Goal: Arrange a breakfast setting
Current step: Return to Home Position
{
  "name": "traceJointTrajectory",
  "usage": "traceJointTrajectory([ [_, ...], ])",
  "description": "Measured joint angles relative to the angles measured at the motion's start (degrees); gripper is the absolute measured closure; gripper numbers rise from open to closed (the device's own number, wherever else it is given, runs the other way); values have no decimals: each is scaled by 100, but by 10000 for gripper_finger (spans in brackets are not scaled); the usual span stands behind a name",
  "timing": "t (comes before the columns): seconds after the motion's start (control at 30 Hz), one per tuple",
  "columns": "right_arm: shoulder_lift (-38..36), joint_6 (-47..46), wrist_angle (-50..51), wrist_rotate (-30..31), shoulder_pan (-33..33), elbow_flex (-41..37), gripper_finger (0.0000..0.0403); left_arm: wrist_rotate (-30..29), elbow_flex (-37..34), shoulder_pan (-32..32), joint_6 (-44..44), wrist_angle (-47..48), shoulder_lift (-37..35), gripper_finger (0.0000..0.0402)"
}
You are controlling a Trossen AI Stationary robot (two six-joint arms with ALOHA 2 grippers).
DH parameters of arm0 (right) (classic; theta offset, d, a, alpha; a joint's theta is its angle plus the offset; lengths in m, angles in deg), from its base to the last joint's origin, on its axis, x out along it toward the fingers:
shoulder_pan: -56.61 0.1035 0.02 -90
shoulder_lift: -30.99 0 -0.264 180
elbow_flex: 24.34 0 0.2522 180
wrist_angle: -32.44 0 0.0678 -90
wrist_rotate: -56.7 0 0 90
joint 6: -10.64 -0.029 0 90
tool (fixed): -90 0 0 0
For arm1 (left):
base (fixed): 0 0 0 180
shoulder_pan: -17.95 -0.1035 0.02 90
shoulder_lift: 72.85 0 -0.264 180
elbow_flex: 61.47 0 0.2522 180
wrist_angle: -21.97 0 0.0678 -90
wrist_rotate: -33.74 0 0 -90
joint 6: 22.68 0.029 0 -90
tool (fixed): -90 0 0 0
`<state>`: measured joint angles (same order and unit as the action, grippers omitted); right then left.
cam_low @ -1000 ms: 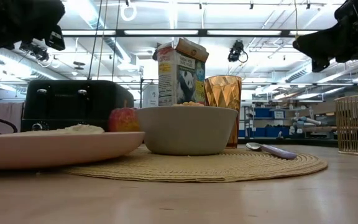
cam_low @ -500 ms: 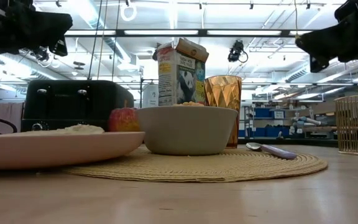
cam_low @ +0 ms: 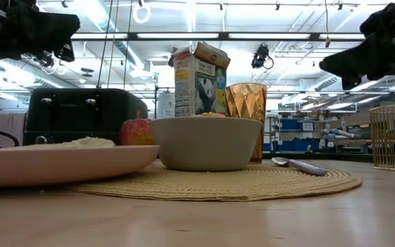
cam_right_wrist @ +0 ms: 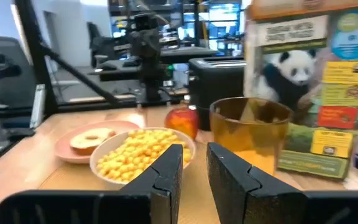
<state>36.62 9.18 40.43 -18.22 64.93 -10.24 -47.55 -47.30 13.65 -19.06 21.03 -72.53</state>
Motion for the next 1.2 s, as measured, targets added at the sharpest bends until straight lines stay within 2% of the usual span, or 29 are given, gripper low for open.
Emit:
traceJointTrajectory([
  [0.23, 0, 51, -13, -494, -702, 0, 320, -2, 0, 0, 0, -2, 0, 353],
  [0.43, 0, 232, -382, -1435, -1348, 0, 320, -2, -2, 0, 0, -4, 0, 353],
  [0.6, -2, 287, -321, -1748, -1557, 0, 320, -2, -2, 0, 0, -4, 0, 353],
  [0.7, 0, 256, -14, -1777, -1554, 0, 320, -4, -2, 0, -2, -4, 0, 353],
  [1.2, 0, 267, -30, -1776, -1554, 0, 320, -4, -4, 0, -3, -4, 0, 353],
])
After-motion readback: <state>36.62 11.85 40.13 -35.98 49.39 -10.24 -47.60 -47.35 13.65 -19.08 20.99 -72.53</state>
